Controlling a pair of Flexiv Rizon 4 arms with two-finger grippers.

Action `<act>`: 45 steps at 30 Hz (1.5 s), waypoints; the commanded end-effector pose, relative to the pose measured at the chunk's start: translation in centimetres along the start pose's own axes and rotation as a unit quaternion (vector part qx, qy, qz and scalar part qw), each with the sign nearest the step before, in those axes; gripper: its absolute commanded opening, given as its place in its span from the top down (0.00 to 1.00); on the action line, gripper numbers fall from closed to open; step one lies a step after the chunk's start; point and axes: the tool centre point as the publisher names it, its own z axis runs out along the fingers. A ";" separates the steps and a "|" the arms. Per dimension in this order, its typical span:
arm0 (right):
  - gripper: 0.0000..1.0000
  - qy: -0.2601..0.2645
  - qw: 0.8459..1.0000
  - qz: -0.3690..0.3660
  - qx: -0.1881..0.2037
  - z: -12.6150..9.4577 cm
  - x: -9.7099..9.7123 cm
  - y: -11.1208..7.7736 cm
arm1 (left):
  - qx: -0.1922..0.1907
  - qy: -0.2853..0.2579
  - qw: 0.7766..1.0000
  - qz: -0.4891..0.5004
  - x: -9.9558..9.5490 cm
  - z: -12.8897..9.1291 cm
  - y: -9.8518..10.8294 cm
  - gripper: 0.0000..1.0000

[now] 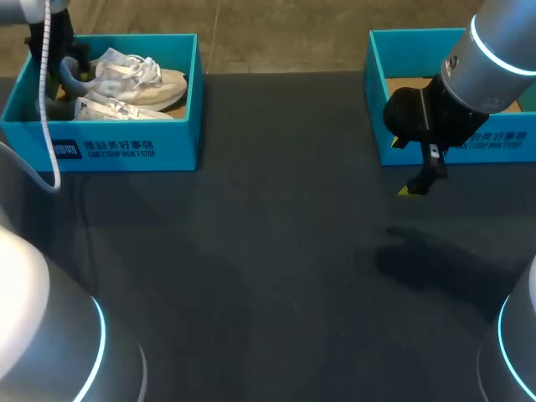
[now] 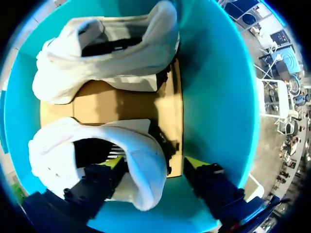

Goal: Take the shoe out of the shoebox, open the shoe tongue, remove and reinsert the insole, then place the shoe into the shoebox

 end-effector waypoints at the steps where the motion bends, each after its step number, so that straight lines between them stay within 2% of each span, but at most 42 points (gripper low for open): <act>1: 0.00 -0.001 1.000 0.001 0.001 0.1 0.0 0.1 | -0.003 -0.008 1.000 0.006 0.0 -2.6 -1.4 0.00; 7: 0.00 -0.001 1.000 0.001 0.001 0.1 0.0 0.1 | -0.004 -0.030 1.000 0.005 -0.5 -5.3 -2.6 0.00; 12: 0.00 -0.001 1.000 0.001 0.001 0.1 0.0 0.1 | -0.001 -0.026 1.000 0.001 -1.0 -7.5 -3.9 0.00; 25: 0.00 -0.001 1.000 0.001 0.001 0.1 0.0 0.1 | 0.005 -0.043 0.998 -0.035 0.1 -11.7 -9.3 0.00; 39: 0.00 -0.001 1.000 0.001 0.001 0.1 0.0 0.1 | 0.025 -0.050 0.998 -0.032 1.5 -12.4 -14.9 0.00; 45: 0.00 -0.001 1.000 0.001 0.001 0.1 0.0 0.1 | 0.033 -0.039 0.998 -0.039 1.8 -11.8 -16.1 0.00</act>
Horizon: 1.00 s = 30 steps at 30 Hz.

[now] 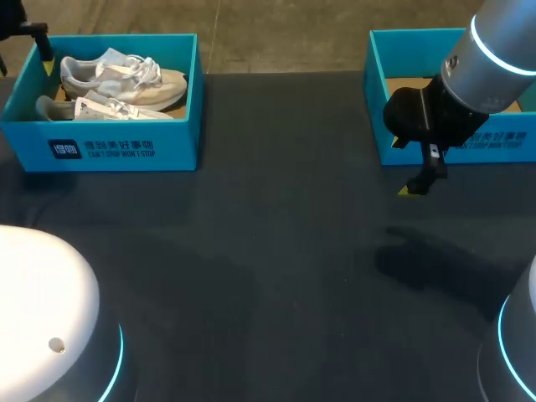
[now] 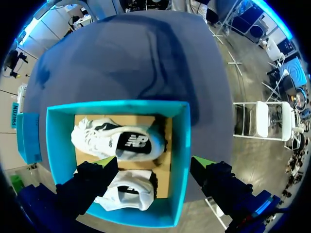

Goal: Take the shoe out of the shoebox, open the shoe tongue, remove and reinsert the insole, then place the shoe into the shoebox

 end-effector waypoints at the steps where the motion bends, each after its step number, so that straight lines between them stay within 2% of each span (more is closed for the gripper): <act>1: 0.00 -0.001 1.000 0.001 0.001 0.1 0.0 0.1 | -0.030 0.005 1.000 -0.003 -0.2 0.2 -2.3 0.00; 15: 0.00 -0.001 1.000 0.001 0.001 0.1 0.0 0.1 | -0.030 0.005 1.000 -0.003 -0.2 0.2 -2.3 0.00; 23: 0.00 -0.001 1.000 0.001 0.001 0.1 0.0 0.1 | -0.012 0.012 0.999 0.028 -0.2 1.9 -1.7 0.00; 26: 0.00 -0.001 1.000 0.001 0.001 0.1 0.0 0.1 | -0.011 0.011 0.999 0.035 -0.2 2.6 -1.2 0.04; 27: 0.00 -0.001 1.000 0.001 0.001 0.1 0.0 0.1 | -0.011 0.010 0.999 0.034 -0.2 2.9 -1.1 0.15; 28: 0.00 -0.001 1.000 0.001 0.001 0.1 0.0 0.1 | -0.008 0.013 0.999 0.039 -0.2 3.1 -0.9 0.31; 29: 0.00 -0.001 1.000 0.001 0.001 0.1 0.0 0.1 | -0.006 0.013 0.999 0.036 -0.2 3.2 -0.8 0.34; 30: 0.00 -0.001 1.000 0.001 0.001 0.1 0.0 0.1 | -0.008 0.013 0.999 0.038 -0.2 3.4 -0.6 0.31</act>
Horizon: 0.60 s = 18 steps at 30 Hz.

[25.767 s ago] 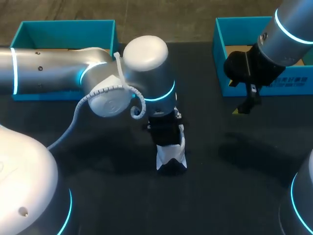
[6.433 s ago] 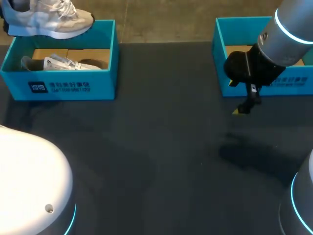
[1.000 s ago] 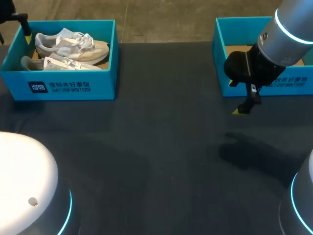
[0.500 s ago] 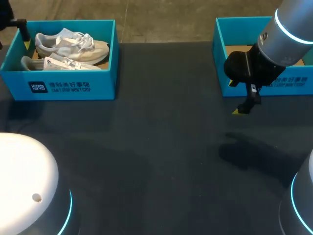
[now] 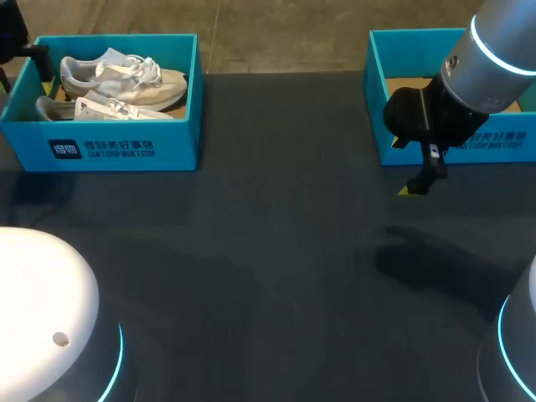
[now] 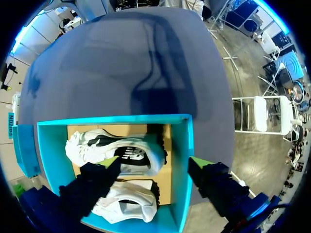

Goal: Take the shoe out of the shoebox, open the shoe tongue, remove and reinsert the insole, then place the shoe into the shoebox

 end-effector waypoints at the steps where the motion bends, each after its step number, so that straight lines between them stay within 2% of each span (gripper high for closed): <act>1: 0.00 -0.001 1.000 0.001 0.001 0.1 0.0 0.1 | 0.010 0.003 1.000 0.006 0.0 1.0 1.2 0.31; 5: 0.00 -0.001 1.000 0.001 0.001 0.1 0.0 0.1 | 0.009 0.010 1.000 0.014 -0.1 2.0 1.7 0.32; 7: 0.00 -0.001 1.000 0.001 0.001 0.1 0.0 0.1 | 0.011 0.012 1.000 0.023 -0.2 2.5 1.9 0.46; 8: 0.00 -0.001 1.000 0.001 0.001 0.1 0.0 0.1 | 0.007 0.014 1.000 0.025 -0.2 2.7 1.9 0.45; 9: 0.00 -0.001 1.000 0.001 0.001 0.1 0.0 0.1 | 0.008 0.016 0.999 0.029 -0.2 2.9 1.9 0.38; 10: 0.00 -0.001 1.000 0.001 0.001 0.1 0.0 0.1 | 0.011 0.017 0.999 0.031 -0.3 3.1 2.0 0.38; 12: 0.00 -0.001 1.000 0.001 0.001 0.1 0.0 0.1 | 0.007 0.015 0.999 0.035 -0.3 3.6 2.0 0.39; 13: 0.00 -0.001 1.000 0.001 0.001 0.1 0.0 0.1 | 0.002 0.015 0.999 0.040 -0.3 3.8 2.0 0.47; 14: 0.00 -0.001 1.000 0.001 0.001 0.1 0.0 0.1 | -0.005 0.016 0.999 0.040 -0.2 4.0 1.9 0.50; 18: 0.00 -0.001 1.000 0.001 0.001 0.1 0.0 0.1 | -0.011 0.008 0.999 0.043 -0.1 4.6 1.9 0.45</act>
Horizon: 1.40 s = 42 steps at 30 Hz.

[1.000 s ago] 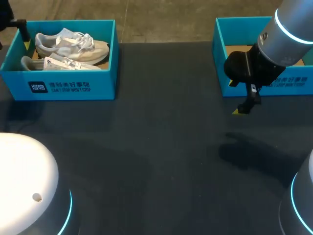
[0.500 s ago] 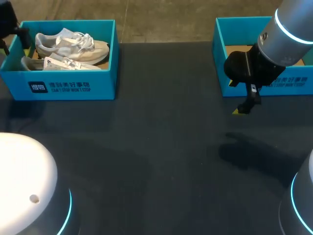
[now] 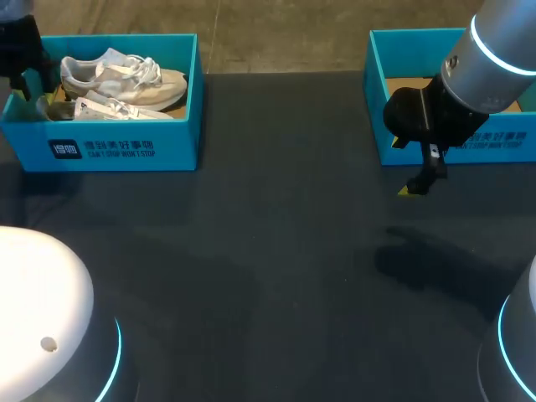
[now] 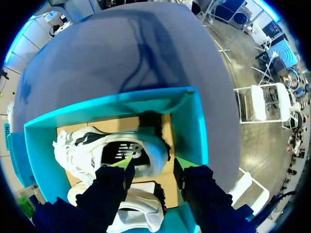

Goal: Take the shoe out of the shoebox, open the shoe tongue, remove and reinsert the insole, then place the shoe into the shoebox

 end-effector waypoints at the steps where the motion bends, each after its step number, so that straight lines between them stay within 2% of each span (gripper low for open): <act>1: 0.00 -0.001 1.000 0.001 0.001 0.1 0.0 0.1 | -0.011 -0.004 1.000 0.003 0.3 1.0 -0.4 0.45; 8: 0.00 -0.001 1.000 0.001 0.001 0.1 0.0 0.1 | -0.010 0.010 1.000 0.001 0.3 2.8 0.1 0.39; 19: 0.00 -0.001 1.000 0.001 0.001 0.1 0.0 0.1 | -0.013 0.003 1.000 -0.001 0.5 4.8 1.0 0.30; 30: 0.00 -0.001 1.000 0.001 0.001 0.1 0.0 0.1 | -0.018 0.003 1.000 -0.004 0.3 6.3 1.5 0.33; 35: 0.00 -0.001 1.000 0.001 0.001 0.1 0.0 0.1 | -0.018 0.007 1.000 -0.007 0.1 6.7 1.4 0.38; 36: 0.00 -0.001 1.000 0.001 0.001 0.1 0.0 0.1 | -0.018 0.008 1.000 -0.007 0.1 6.7 1.3 0.42; 37: 0.00 -0.001 1.000 0.001 0.001 0.1 0.0 0.1 | -0.018 0.008 1.000 -0.007 0.1 6.7 1.2 0.51; 40: 0.00 -0.001 1.000 0.001 0.001 0.1 0.0 0.1 | -0.017 0.012 1.000 -0.009 0.1 6.8 1.0 0.57; 42: 0.00 -0.001 1.000 0.001 0.001 0.1 0.0 0.1 | -0.015 0.014 1.000 -0.010 0.2 6.9 0.9 0.67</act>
